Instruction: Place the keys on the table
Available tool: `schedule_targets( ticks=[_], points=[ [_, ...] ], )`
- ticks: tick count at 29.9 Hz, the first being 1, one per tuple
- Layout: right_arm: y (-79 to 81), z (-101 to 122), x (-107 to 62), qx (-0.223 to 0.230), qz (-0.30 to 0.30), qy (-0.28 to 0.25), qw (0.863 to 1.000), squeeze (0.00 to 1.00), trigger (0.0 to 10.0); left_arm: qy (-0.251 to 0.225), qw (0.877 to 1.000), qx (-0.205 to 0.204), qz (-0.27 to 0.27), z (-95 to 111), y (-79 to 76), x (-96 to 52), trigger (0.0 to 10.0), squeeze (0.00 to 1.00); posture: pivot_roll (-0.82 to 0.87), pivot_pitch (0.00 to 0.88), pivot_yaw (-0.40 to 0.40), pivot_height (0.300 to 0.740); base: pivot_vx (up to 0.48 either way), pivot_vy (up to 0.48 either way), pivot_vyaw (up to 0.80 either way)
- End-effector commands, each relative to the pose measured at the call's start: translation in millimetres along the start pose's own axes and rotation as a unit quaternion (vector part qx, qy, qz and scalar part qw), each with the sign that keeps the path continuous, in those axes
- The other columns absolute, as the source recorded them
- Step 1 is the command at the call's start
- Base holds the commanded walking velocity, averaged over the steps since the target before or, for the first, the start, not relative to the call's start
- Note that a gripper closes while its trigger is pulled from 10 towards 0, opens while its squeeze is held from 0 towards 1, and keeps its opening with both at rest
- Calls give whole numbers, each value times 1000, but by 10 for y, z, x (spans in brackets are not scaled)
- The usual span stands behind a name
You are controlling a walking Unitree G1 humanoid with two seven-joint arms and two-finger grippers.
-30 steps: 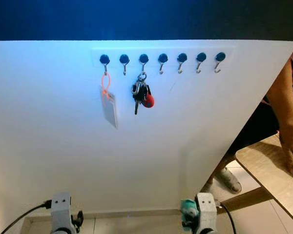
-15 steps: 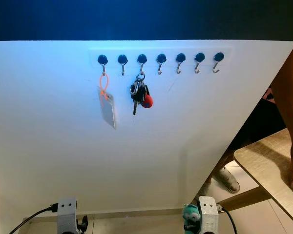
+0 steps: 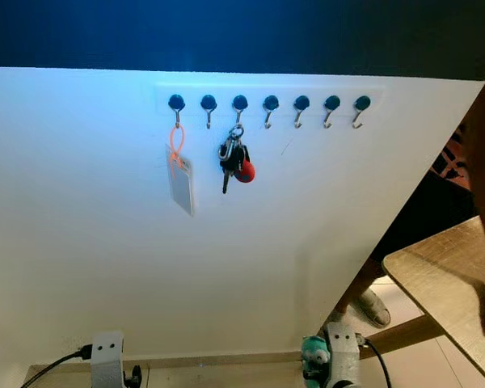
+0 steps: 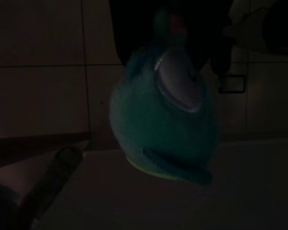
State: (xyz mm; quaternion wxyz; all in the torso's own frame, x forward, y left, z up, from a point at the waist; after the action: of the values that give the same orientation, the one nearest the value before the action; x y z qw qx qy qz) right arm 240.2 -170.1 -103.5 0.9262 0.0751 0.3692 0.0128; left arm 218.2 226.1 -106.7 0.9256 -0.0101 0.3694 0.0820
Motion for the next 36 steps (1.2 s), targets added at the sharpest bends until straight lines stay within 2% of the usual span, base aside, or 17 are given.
schedule_targets(
  ticks=[1, 4, 5, 12, 18, 21, 24, 26, 28, 30, 32, 36],
  points=[
    [27, -15, 6, 24, -11, -1, 1000, 0, 10000, 15, 1000, 8, 5, -98, 47, -27, 10000, 0, 38, 14, -33, 740, 0, 0, 0],
    [-16, 3, -1, 32, -16, -7, 999, 0, 10000, 19, 1000, 14, 3, -126, 53, -36, 10000, 0, 42, 14, -33, 740, 0, 0, 0],
    [-91, 8, -20, 34, -16, -10, 999, 0, 10000, 22, 1000, 13, 3, -142, 59, -41, 10000, 0, 43, 14, -34, 740, 0, 0, 0],
    [-183, 28, -50, -2, -7, -12, 1000, 0, 10000, 31, 999, -5, 11, -193, 121, -58, 10000, 0, 47, 5, -42, 740, 0, 0, 0],
    [-186, 57, -44, 18, -9, -18, 1000, 0, 10000, 37, 999, -8, 13, -215, 139, -62, 10000, 0, 47, 0, -46, 740, 0, 0, 0],
    [-243, 54, -35, 60, -33, -12, 998, 0, 10000, 41, 999, -14, 17, -220, 146, -59, 10000, 0, 53, 7, -46, 740, 0, 0, 0],
    [-318, 102, -51, 48, -53, -30, 997, 0, 10000, 44, 999, -17, 18, -228, 148, -59, 10000, 0, 57, 13, -45, 740, 0, 0, 0],
    [-389, 13, -68, 96, -70, -10, 993, 0, 10000, 33, 999, -23, 14, -192, 86, -48, 10000, 0, 51, 16, -45, 740, 0, 0, 0],
    [-401, 7, -72, 103, -71, -8, 992, 0, 10000, 31, 999, -22, 13, -182, 71, -45, 10000, 0, 49, 19, -47, 740, 0, 0, 0],
    [-416, 18, -75, 103, -69, -11, 992, 0, 10000, 29, 999, -21, 12, -171, 60, -40, 10000, 0, 47, 19, -49, 740, 0, 0, 0],
    [-444, 1, -81, 70, -74, 0, 995, 0, 10000, 26, 999, -25, 7, -158, 40, -37, 10000, 0, 42, 22, -44, 740, 0, 0, 0],
    [-430, 11, -75, 64, -69, 1, 996, 0, 10000, 24, 999, -28, 10, -160, 53, -41, 10000, 0, 40, 7, -55, 740, 0, 0, 0]
  ],
)
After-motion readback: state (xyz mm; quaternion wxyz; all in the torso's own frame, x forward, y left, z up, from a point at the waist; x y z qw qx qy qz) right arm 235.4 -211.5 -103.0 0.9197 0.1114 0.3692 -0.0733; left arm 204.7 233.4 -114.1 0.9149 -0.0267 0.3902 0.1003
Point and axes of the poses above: a point about 5 cm out from each wrist's last joint towards the gripper, its own x axis pointing out of the wrist towards the gripper, its own z axis along the axis of the wrist's last joint, y = z × x, the point moved 5 cm from there along x, pointing out of the wrist towards the gripper, and after that the axes turned 3 degrees about x, right-handed, at the moved point
